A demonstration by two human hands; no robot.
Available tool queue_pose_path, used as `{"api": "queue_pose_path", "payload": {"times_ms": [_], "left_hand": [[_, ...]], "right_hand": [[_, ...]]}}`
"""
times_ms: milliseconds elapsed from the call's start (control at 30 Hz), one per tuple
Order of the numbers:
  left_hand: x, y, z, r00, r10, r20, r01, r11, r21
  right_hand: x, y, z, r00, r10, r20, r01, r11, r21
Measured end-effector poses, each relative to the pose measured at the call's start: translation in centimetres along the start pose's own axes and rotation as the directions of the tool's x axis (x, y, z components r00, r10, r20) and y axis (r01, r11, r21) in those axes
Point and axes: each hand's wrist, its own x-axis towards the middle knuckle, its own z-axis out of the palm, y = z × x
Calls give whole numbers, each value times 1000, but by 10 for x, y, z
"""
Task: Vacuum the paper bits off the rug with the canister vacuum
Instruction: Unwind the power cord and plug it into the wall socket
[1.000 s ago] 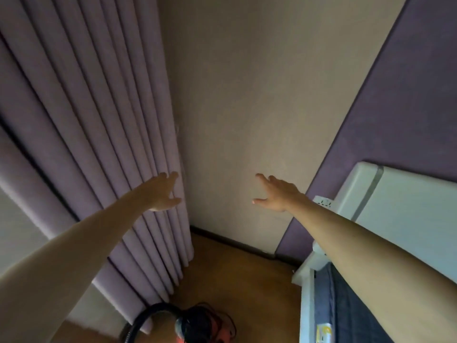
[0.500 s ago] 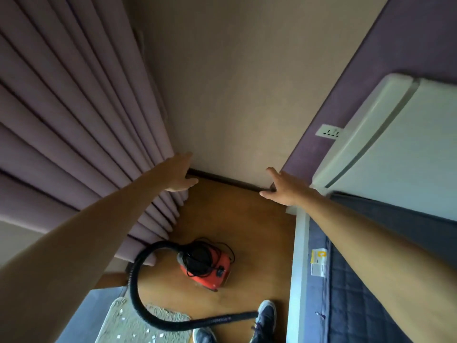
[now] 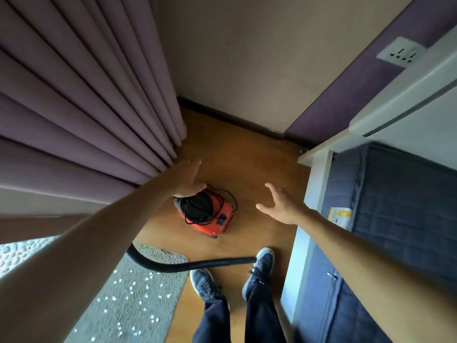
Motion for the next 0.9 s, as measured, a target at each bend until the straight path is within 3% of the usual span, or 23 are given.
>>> {"api": "queue_pose_path", "payload": {"times_ms": [467, 667, 900], "left_hand": [[53, -66, 191, 980, -12, 198, 12, 1000, 2], [73, -82, 240, 968, 8, 249, -34, 994, 100], [88, -98, 274, 964, 48, 261, -79, 991, 107]], "right_hand": [[66, 26, 188, 981, 52, 189, -75, 990, 119], [90, 22, 243, 988, 23, 155, -48, 985, 163], [110, 16, 298, 974, 12, 227, -60, 977, 206]]}}
